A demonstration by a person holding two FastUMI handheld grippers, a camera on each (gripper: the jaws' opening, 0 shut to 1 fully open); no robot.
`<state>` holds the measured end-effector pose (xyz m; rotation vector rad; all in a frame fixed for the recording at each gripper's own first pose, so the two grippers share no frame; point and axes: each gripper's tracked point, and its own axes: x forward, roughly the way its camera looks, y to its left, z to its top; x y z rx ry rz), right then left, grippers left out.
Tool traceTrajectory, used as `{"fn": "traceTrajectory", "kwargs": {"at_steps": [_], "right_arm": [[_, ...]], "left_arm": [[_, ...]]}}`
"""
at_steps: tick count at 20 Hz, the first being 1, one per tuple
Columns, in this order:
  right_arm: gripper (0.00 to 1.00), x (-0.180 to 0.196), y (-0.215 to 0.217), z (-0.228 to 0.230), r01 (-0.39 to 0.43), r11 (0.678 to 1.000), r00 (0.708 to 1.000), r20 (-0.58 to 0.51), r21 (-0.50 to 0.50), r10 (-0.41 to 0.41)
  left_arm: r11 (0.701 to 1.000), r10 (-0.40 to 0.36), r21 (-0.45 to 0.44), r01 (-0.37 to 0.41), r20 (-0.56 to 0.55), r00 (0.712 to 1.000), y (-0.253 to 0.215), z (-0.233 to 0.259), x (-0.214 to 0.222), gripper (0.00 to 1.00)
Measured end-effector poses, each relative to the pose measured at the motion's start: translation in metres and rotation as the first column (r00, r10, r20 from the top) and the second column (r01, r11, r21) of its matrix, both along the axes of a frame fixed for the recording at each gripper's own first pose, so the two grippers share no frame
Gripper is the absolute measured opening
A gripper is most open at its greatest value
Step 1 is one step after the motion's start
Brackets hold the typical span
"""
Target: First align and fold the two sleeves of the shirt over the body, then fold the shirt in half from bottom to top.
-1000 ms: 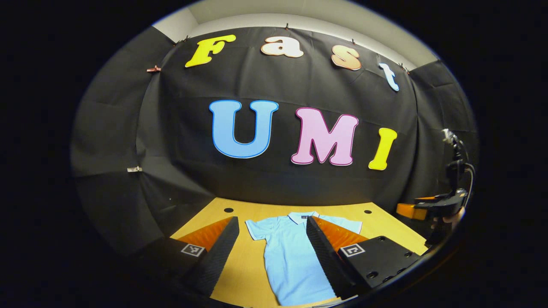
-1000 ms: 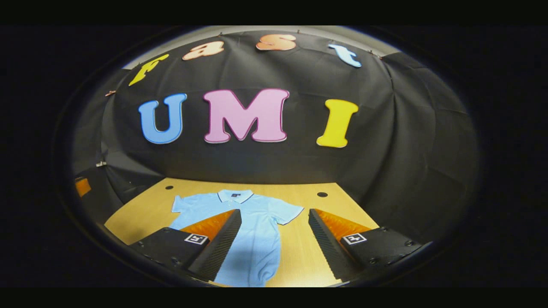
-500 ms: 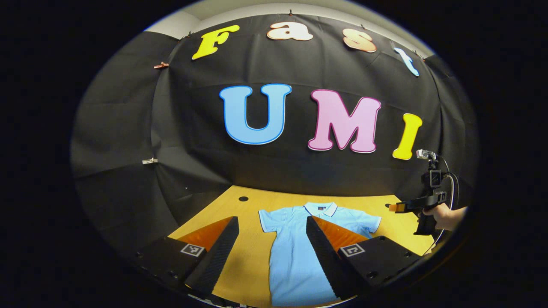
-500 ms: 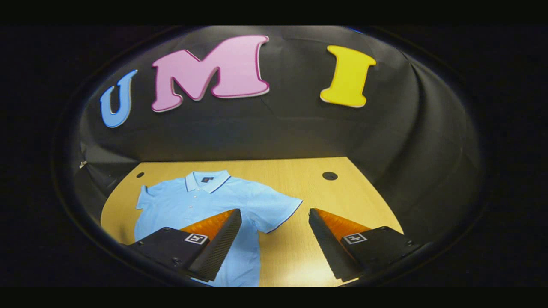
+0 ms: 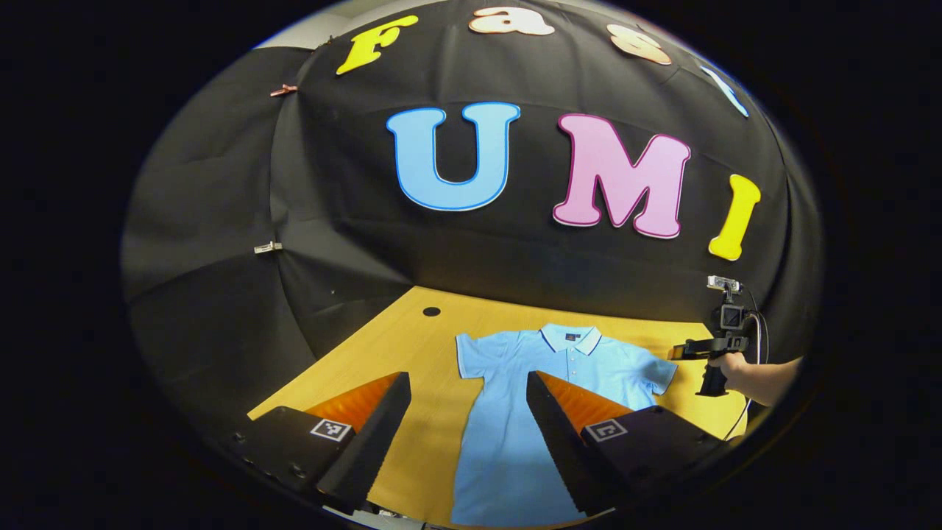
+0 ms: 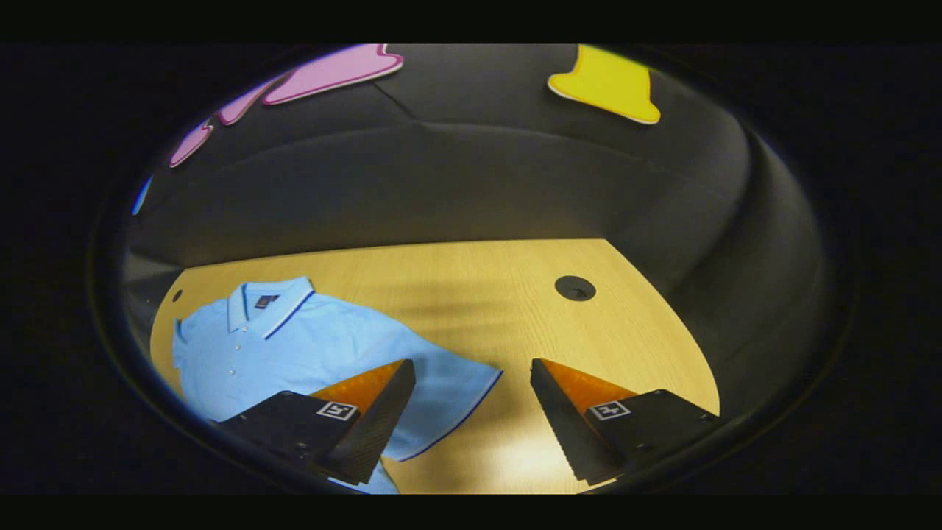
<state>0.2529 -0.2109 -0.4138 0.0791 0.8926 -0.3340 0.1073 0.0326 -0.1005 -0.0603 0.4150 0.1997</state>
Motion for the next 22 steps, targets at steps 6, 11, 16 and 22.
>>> {"fn": "traceTrajectory", "kwargs": {"at_steps": [6,11,16,22], "right_arm": [[0.98,-0.007,0.009,-0.036,-0.053,0.998,0.997,-0.063,0.018,0.054],[0.84,0.006,0.009,-0.041,-0.029,0.998,0.999,-0.021,0.051,0.030],[0.30,0.013,0.026,-0.040,-0.116,0.992,0.993,0.026,0.047,0.115],[0.05,0.020,0.035,-0.037,-0.076,0.990,0.996,0.048,0.115,0.071]], "left_arm": [[1.000,-0.015,0.006,0.015,-0.024,1.000,-0.015,-0.010,0.015,0.99],[1.000,-0.008,0.016,0.008,-0.030,1.000,-0.016,-0.014,0.014,0.99],[0.999,0.033,-0.008,-0.034,-0.064,0.997,-0.010,-0.029,0.006,0.99],[0.999,0.041,-0.003,-0.041,-0.088,0.995,-0.011,-0.039,-0.001,0.99]]}}
